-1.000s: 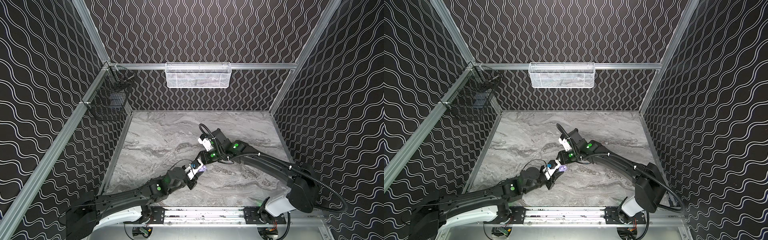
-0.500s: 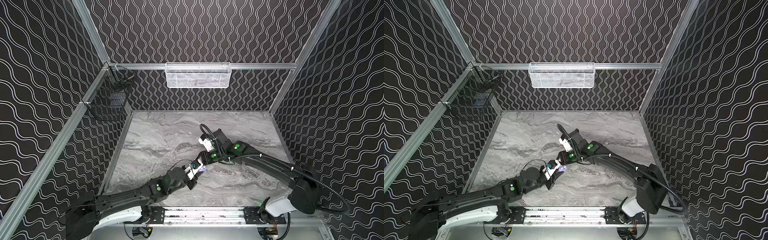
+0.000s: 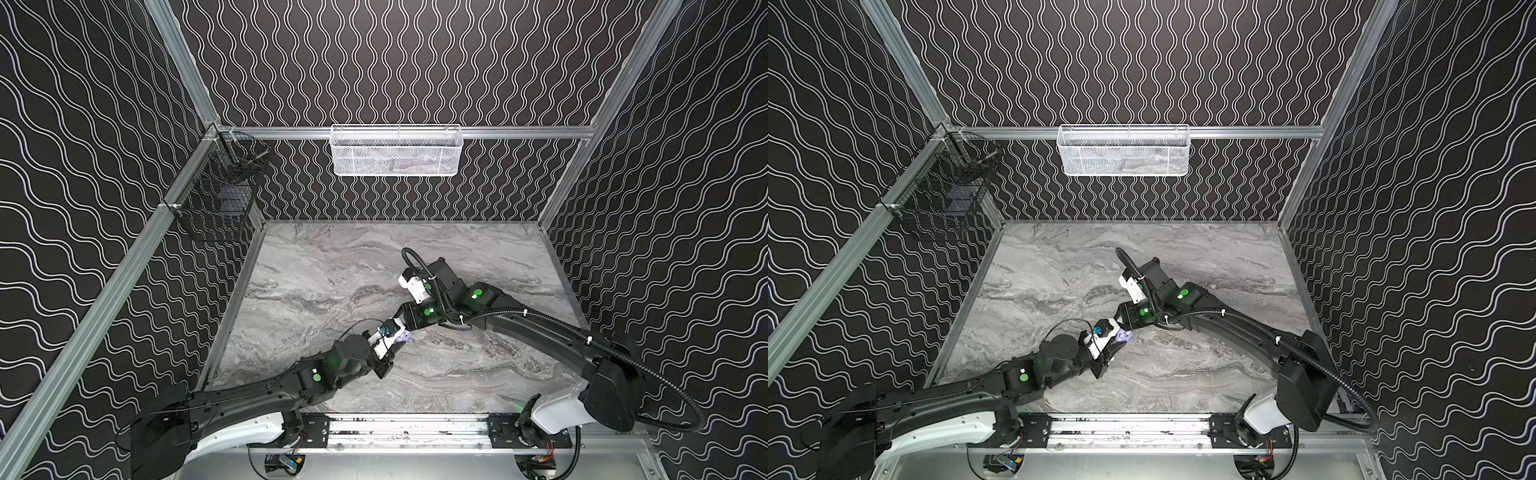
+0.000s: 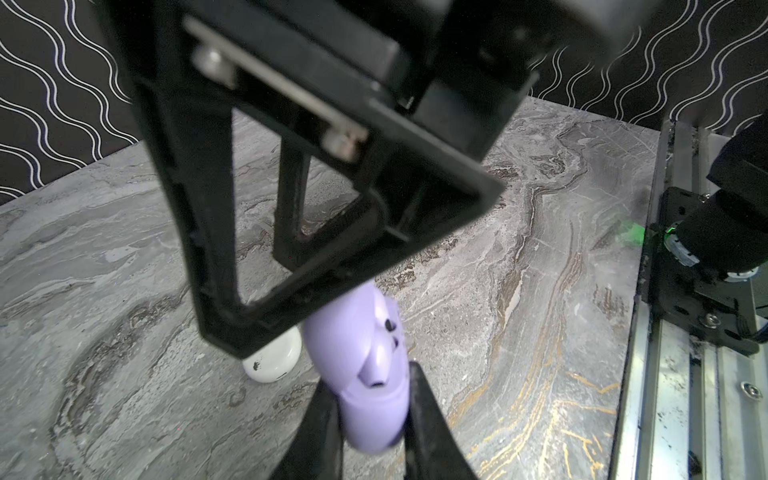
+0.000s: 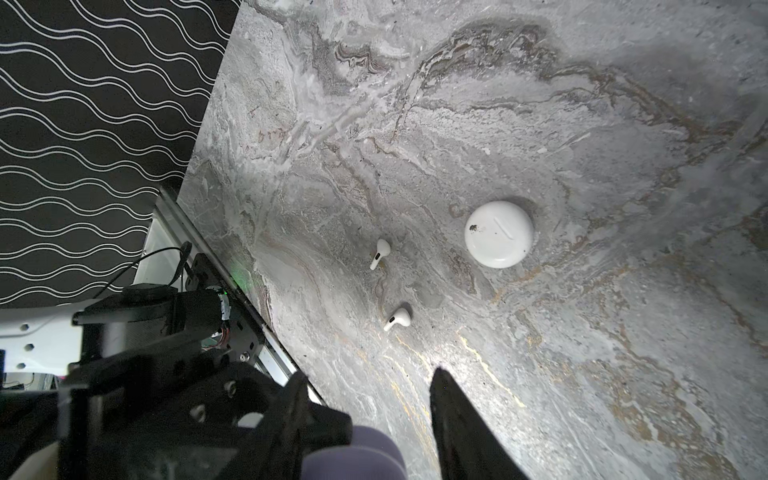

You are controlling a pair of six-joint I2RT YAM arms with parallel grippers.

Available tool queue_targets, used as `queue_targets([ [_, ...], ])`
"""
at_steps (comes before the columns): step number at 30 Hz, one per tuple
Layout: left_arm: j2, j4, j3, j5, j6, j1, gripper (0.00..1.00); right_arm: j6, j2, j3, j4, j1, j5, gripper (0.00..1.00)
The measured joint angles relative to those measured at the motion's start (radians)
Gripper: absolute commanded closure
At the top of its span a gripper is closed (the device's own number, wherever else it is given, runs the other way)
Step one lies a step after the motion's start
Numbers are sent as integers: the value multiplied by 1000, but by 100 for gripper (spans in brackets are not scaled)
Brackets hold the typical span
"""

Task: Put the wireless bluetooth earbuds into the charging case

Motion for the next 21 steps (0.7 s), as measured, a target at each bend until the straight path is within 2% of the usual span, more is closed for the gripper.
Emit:
queue_targets([
  [17, -5, 2, 0, -19, 0, 0, 90, 1, -43, -15, -14, 0, 22, 49],
  [21, -11, 2, 0, -25, 0, 0, 90, 4, -63, -17, -16, -5, 49, 44],
])
